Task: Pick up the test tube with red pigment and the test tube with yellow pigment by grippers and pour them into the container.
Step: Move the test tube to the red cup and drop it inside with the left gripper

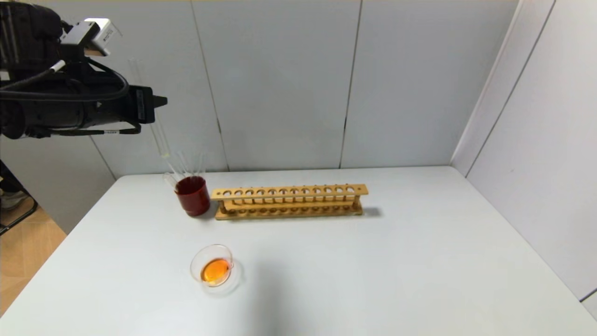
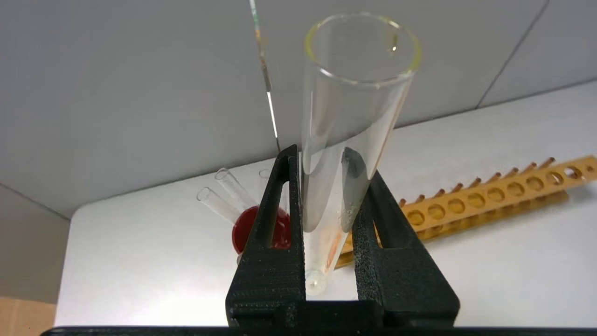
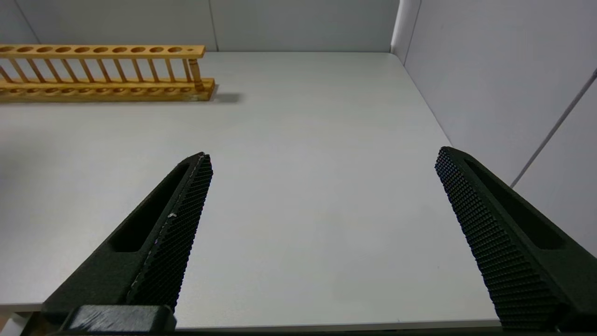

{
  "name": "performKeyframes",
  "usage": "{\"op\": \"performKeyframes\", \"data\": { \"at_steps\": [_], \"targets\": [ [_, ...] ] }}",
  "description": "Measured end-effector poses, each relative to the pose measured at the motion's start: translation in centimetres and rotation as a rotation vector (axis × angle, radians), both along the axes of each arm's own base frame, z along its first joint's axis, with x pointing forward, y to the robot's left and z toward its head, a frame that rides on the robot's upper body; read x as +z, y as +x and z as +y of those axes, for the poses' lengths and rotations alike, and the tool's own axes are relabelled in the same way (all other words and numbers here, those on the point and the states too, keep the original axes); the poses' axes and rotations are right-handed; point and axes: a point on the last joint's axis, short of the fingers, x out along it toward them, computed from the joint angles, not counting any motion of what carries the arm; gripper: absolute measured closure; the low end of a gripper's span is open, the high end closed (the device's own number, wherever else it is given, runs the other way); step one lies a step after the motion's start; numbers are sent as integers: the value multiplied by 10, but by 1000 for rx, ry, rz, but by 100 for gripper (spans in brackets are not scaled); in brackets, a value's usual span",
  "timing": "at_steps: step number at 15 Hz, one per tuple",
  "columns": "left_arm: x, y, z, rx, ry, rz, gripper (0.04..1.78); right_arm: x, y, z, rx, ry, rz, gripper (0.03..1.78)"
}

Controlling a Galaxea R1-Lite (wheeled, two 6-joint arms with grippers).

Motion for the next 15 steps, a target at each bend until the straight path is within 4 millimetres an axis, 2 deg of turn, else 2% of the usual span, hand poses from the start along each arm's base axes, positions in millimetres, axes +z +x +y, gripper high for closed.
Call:
{"op": "performKeyframes", "data": {
  "at_steps": [4,10,15],
  "targets": [
    [-29,23,8,38,-18,36,149,0,0,0,0,0,0,6],
    [-68,66,5,43,-21,-3,149,0,0,0,0,0,0,6],
    [-104,91,2,50,0,29,149,0,0,0,0,0,0,6]
  ]
}}
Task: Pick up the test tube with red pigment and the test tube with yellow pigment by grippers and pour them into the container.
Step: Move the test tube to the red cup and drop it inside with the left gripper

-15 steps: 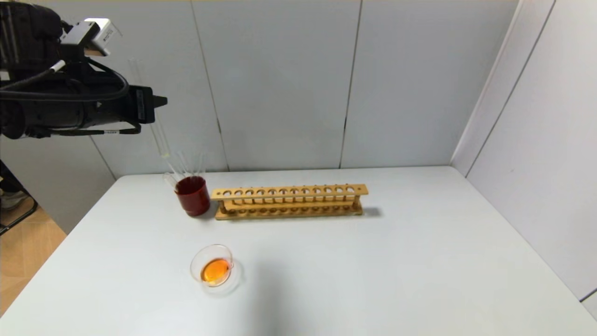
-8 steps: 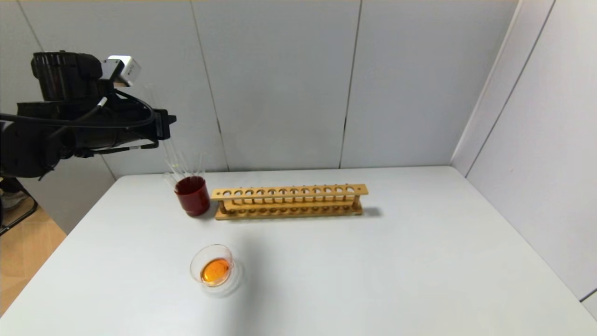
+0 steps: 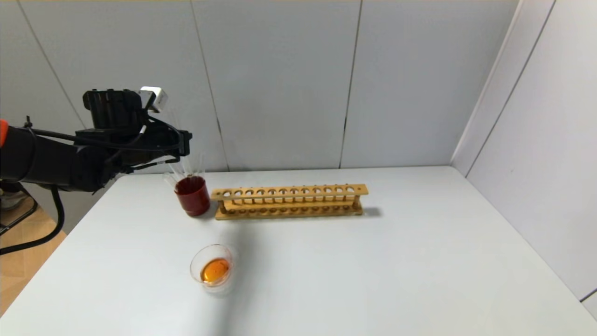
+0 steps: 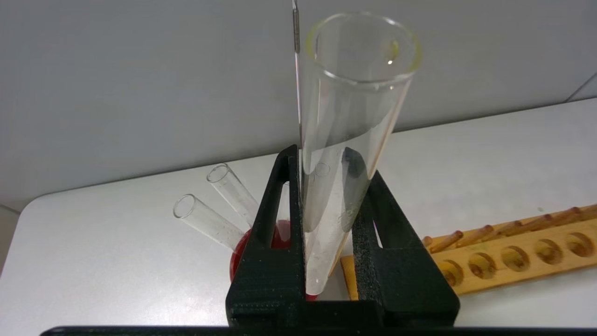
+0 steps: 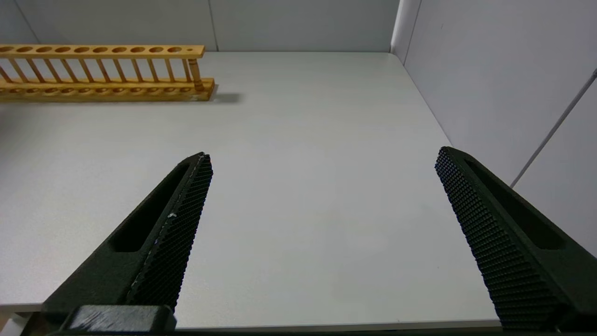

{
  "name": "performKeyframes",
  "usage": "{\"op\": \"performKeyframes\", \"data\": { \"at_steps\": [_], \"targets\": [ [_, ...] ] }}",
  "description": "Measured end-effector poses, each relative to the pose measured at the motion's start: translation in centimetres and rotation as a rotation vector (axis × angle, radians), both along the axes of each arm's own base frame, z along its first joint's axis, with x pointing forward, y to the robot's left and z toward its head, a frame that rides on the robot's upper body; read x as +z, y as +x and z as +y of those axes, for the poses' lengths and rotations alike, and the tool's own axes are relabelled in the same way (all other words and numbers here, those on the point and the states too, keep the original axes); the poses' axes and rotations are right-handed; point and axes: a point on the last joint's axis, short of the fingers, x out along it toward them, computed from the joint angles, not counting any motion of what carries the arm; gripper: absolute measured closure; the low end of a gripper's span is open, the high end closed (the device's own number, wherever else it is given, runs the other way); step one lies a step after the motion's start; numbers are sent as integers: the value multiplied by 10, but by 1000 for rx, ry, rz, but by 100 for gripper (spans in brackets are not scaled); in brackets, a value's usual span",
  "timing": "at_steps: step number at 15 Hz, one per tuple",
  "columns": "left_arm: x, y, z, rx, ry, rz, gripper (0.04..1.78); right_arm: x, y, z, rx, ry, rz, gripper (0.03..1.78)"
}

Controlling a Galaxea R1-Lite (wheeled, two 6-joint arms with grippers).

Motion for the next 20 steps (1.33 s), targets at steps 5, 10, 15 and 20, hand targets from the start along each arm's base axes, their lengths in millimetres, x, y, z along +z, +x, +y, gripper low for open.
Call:
{"op": "performKeyframes", "data": {
  "at_steps": [5,10,15,20],
  "targets": [
    [-33,18,-6,6,111,-23,149,0,0,0,0,0,0,6],
    [-56,22,-17,-32,206,-42,149,0,0,0,0,0,0,6],
    [-63,10,-21,-57,243,-1,149,0,0,0,0,0,0,6],
    [-59,1,-23,-77,283,-14,147,0,0,0,0,0,0,6]
  ]
}}
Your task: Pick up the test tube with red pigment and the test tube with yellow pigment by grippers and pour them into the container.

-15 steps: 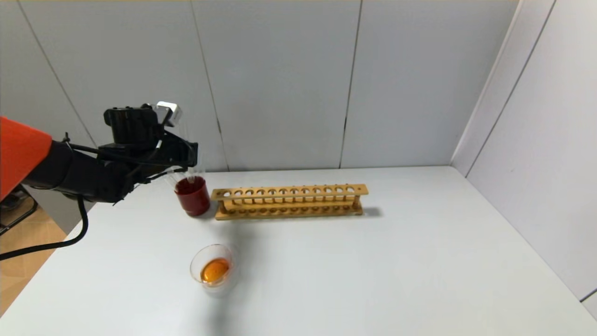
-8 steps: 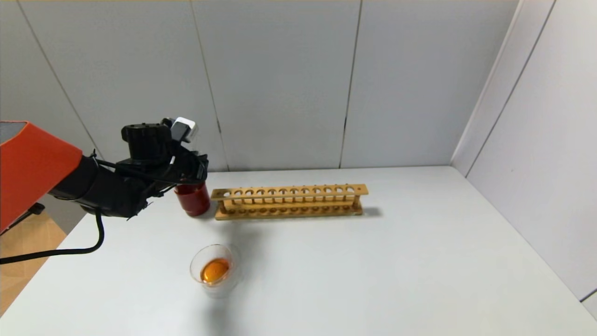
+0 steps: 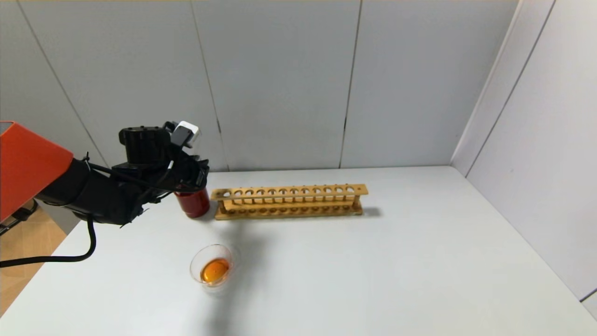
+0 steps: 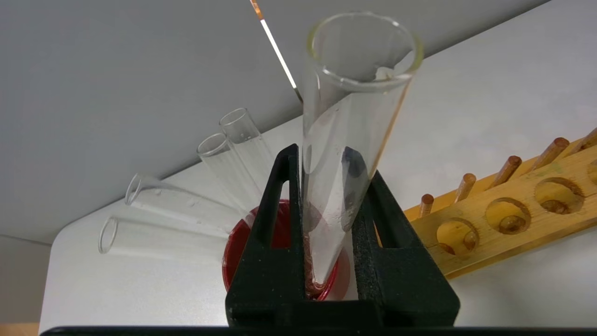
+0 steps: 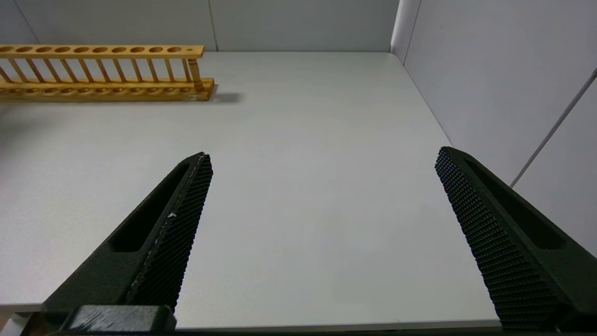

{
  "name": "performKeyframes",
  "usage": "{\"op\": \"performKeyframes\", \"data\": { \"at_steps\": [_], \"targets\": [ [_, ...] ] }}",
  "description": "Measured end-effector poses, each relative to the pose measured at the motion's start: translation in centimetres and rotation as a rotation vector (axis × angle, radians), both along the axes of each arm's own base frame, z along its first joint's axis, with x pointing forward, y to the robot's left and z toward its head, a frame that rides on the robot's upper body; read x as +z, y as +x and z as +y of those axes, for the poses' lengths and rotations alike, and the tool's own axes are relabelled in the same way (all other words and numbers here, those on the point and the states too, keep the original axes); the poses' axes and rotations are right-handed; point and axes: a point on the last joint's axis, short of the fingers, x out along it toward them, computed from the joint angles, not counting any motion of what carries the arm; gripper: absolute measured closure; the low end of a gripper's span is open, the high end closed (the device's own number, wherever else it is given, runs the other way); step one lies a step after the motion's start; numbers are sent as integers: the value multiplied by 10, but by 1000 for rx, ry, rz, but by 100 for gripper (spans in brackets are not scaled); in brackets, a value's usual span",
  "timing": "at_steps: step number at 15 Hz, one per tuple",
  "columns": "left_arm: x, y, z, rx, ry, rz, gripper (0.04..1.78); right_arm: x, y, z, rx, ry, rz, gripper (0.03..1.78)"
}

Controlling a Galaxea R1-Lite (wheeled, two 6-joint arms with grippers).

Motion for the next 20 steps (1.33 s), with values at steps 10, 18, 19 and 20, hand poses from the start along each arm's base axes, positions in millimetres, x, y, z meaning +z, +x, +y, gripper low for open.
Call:
{"op": "performKeyframes", "data": {
  "at_steps": [10,18,19,20],
  "targets": [
    [-7,2,-1,-2,22,10,28,0,0,0,0,0,0,6],
    [79,-4,2,60,1,-151,7,0,0,0,0,0,0,6],
    [96,-13,3,80,1,-162,7,0,0,0,0,0,0,6],
    [111,-23,5,102,0,-178,7,0,0,0,0,0,0,6]
  ]
}}
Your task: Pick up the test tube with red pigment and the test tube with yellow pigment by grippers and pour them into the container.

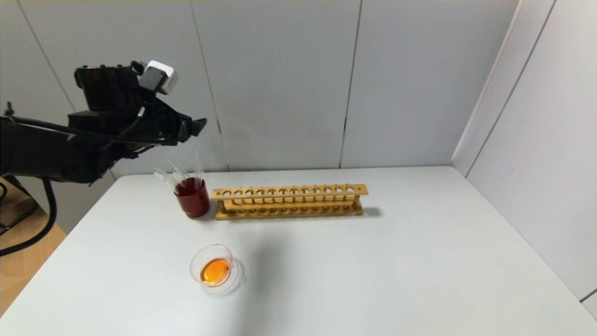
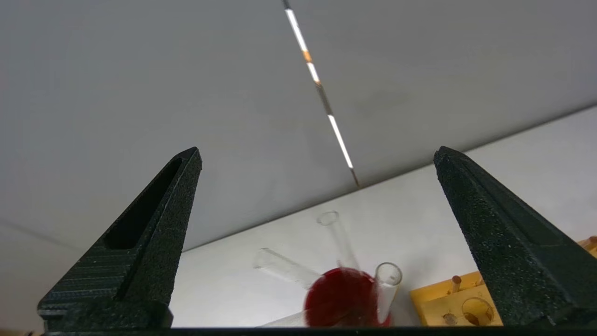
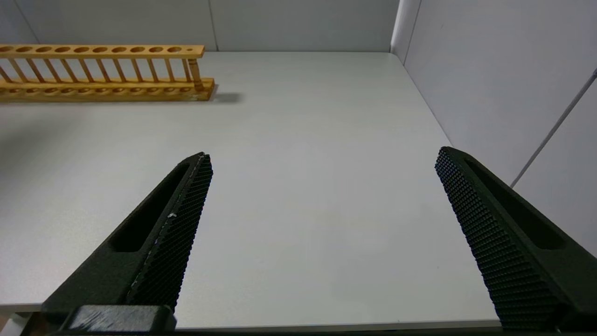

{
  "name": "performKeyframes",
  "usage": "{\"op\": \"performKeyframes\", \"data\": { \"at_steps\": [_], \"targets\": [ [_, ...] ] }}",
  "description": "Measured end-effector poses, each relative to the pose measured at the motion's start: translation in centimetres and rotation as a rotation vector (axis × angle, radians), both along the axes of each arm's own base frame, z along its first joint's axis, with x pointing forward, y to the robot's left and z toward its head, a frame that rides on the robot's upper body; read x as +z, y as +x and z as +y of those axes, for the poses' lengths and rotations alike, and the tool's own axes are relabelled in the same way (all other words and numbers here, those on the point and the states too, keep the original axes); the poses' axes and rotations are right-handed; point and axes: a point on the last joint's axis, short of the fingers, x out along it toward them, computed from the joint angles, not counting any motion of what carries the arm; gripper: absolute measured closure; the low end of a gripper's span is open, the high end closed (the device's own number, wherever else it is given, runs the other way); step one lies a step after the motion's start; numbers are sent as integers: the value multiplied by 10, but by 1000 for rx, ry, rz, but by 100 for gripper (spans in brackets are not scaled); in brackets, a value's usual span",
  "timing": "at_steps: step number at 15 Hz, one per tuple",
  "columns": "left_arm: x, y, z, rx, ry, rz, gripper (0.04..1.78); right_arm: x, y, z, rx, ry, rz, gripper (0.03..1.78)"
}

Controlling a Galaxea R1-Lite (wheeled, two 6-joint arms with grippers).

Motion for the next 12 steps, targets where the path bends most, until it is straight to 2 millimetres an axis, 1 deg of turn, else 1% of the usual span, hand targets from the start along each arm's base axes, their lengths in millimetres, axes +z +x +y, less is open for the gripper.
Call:
{"op": "performKeyframes", "data": {
  "at_steps": [2,3,5,6,8,9,12],
  "targets": [
    [30,-26,5,63,-9,-53,7,0,0,0,0,0,0,6],
    [44,-42,8,104,-17,-81,7,0,0,0,0,0,0,6],
    [62,-81,15,190,-31,-129,7,0,0,0,0,0,0,6],
    [67,-103,19,232,-37,-146,7,0,0,0,0,0,0,6],
    [70,-150,26,300,-54,-179,7,0,0,0,0,0,0,6],
    [67,-173,30,323,-64,-192,7,0,0,0,0,0,0,6],
    [45,-242,41,369,-110,-231,7,0,0,0,0,0,0,6]
  ]
}}
